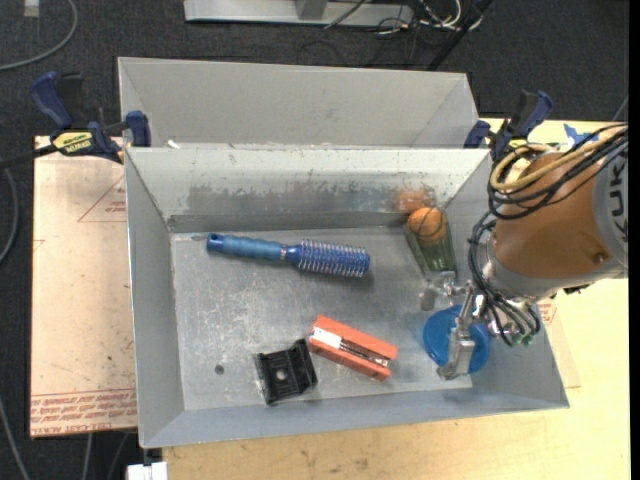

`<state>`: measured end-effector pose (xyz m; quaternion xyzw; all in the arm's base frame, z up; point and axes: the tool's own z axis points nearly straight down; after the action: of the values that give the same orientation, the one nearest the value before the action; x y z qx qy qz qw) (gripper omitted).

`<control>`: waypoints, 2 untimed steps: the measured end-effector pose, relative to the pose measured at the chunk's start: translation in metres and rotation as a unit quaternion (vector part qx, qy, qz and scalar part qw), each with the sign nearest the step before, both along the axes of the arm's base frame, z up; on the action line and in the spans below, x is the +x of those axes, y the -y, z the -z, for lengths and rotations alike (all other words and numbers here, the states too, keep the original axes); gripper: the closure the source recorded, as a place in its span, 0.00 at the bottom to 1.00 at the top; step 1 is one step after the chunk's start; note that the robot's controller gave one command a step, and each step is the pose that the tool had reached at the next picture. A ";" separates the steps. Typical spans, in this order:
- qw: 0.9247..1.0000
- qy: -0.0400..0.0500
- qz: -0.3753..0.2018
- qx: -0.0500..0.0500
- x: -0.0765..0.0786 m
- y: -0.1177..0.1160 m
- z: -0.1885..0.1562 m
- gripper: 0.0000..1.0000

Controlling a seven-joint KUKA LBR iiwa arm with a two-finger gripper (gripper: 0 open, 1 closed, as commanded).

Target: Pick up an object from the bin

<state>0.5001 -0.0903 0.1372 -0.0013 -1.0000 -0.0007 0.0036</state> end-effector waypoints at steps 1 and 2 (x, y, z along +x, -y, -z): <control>1.000 0.004 -0.001 -0.001 0.002 0.000 -0.004 0.00; 1.000 0.004 -0.001 -0.001 0.002 0.000 -0.004 0.00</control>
Offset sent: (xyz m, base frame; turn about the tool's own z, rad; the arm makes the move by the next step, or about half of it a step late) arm 0.0281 -0.0443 0.0003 -0.1919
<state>0.5021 -0.0901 0.1415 0.0001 -1.0000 -0.0002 -0.0003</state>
